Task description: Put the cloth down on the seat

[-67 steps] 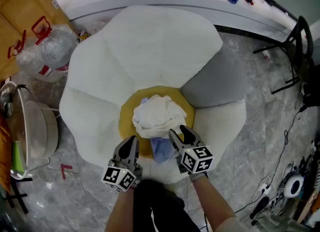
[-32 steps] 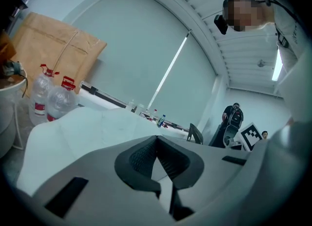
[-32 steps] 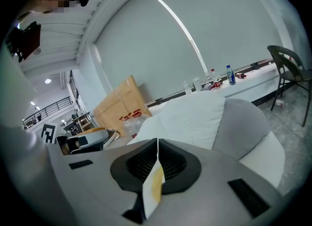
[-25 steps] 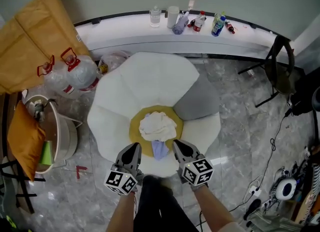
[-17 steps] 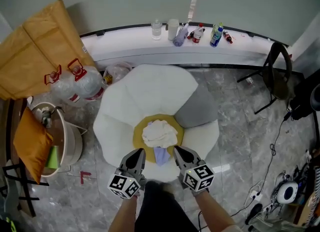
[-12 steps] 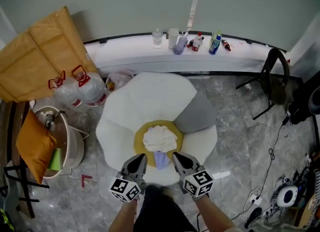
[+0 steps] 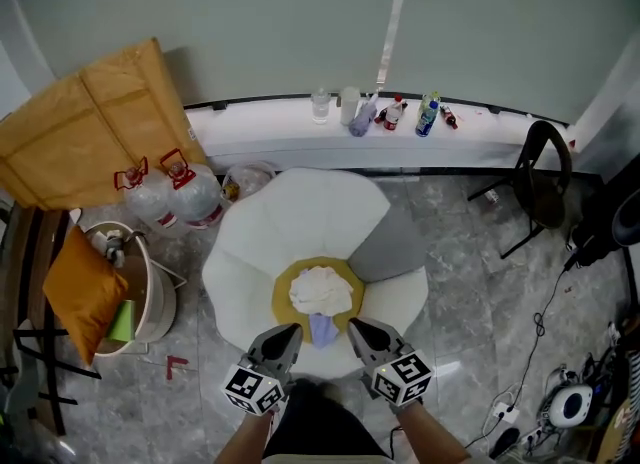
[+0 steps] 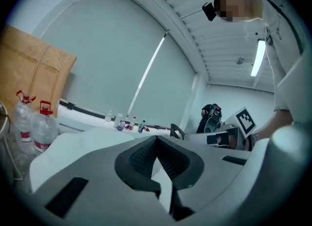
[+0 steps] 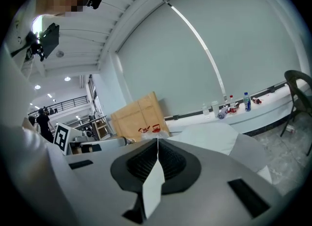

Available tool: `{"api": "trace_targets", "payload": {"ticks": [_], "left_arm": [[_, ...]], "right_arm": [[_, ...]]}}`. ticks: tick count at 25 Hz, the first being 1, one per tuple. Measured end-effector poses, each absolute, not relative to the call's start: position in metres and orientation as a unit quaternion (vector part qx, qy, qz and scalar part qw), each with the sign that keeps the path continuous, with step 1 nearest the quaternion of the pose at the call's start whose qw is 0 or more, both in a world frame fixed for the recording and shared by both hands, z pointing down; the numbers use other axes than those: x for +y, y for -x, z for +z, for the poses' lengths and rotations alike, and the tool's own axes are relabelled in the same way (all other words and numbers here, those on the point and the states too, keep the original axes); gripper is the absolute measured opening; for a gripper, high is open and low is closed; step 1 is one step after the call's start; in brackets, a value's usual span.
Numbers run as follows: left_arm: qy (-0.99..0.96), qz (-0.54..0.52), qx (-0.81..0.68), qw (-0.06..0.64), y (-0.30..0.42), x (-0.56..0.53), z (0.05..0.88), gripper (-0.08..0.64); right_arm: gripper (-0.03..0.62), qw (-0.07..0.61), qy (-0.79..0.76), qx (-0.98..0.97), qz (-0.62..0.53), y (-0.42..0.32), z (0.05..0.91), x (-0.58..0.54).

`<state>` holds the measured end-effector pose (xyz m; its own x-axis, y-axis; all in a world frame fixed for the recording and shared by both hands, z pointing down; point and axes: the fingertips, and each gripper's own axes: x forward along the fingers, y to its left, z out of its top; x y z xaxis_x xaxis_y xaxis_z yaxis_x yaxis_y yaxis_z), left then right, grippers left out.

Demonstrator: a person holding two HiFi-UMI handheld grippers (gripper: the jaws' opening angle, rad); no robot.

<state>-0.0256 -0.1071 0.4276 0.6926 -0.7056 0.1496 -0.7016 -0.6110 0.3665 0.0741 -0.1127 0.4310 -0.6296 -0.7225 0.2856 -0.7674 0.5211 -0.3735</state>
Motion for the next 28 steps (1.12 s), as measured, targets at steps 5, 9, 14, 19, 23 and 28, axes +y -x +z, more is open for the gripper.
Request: {"api": "trace_targets", "payload": {"ticks": [5,9,14,19,23,28], "left_arm": [[-0.900,-0.017,-0.391,0.190,0.024,-0.100,0.395,0.014],[-0.902,-0.020,-0.392,0.180,0.025,-0.093,0.371,0.013],[-0.904,-0.029,-0.391,0.169,0.027,-0.088,0.348,0.014],[-0.908,-0.034,-0.386,0.159,0.023,-0.079,0.320,0.013],[-0.914,-0.034,-0.376,0.149,0.020,-0.071,0.305,0.013],[-0.912,-0.040,-0.382,0.144,0.026,-0.068,0.291,0.013]], "right_arm": [[0.020,0.040,-0.419,-0.880,0.222,-0.074,0.400,-0.101],[0.020,0.032,-0.410,-0.888,0.204,-0.070,0.375,-0.091],[0.020,0.018,-0.403,-0.896,0.188,-0.064,0.350,-0.084],[0.020,0.008,-0.396,-0.900,0.184,-0.063,0.325,-0.077],[0.020,0.007,-0.391,-0.901,0.189,-0.066,0.315,-0.070],[0.018,0.011,-0.376,-0.906,0.194,-0.060,0.305,-0.059]]}}
